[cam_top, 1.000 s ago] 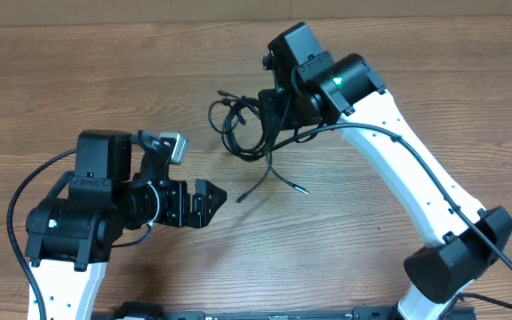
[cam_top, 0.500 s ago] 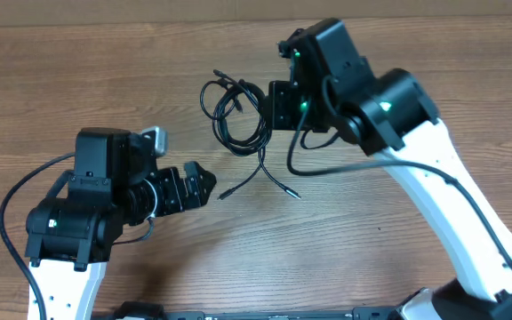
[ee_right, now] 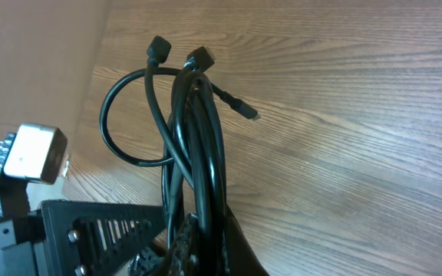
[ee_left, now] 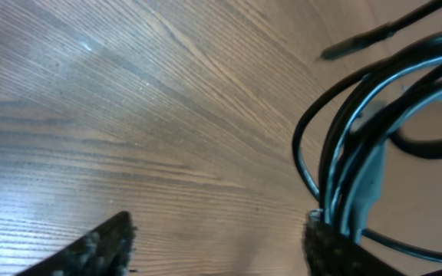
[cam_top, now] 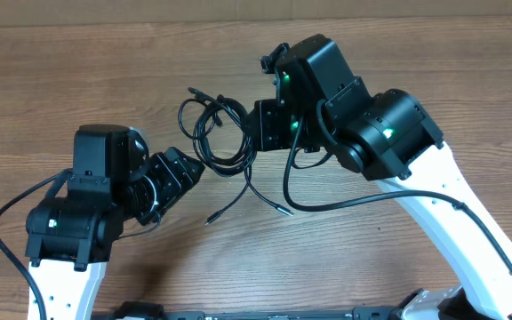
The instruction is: Untangle cables
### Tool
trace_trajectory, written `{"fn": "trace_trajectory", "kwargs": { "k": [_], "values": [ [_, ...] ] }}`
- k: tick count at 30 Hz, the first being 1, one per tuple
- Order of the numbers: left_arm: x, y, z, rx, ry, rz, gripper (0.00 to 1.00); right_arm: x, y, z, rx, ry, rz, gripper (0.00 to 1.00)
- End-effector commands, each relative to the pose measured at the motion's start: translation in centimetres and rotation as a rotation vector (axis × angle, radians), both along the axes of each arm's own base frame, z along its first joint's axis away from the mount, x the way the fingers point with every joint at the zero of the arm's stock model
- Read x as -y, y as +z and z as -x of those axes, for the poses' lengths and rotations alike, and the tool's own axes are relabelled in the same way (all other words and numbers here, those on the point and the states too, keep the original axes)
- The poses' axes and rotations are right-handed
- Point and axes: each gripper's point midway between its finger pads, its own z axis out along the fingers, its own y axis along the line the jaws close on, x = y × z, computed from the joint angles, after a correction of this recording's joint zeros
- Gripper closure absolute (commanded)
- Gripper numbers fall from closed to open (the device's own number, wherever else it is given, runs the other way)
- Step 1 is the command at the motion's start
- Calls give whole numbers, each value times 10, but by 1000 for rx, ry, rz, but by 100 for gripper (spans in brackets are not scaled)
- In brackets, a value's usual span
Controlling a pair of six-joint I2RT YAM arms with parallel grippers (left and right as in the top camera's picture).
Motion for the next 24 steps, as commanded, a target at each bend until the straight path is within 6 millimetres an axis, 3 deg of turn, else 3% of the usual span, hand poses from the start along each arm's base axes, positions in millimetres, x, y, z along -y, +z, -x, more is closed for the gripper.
{"fn": "trace_trajectory", "kwargs": {
  "k": [1,4,8,16,24],
  "values": [
    [0,-1,-1,-21,43,19,37,3,24,6,41,4,-43,96],
    [0,-1,-2,-33,69,34,40,4,22,7,36,7,-36,96],
    [1,2,-6,-41,123,72,34,1,20,13,65,63,-4,96],
    [13,15,-18,3,132,143,34,-3,14,24,65,78,38,96],
    [37,-1,-22,-40,62,107,35,-16,22,26,101,104,4,96]
  ]
}}
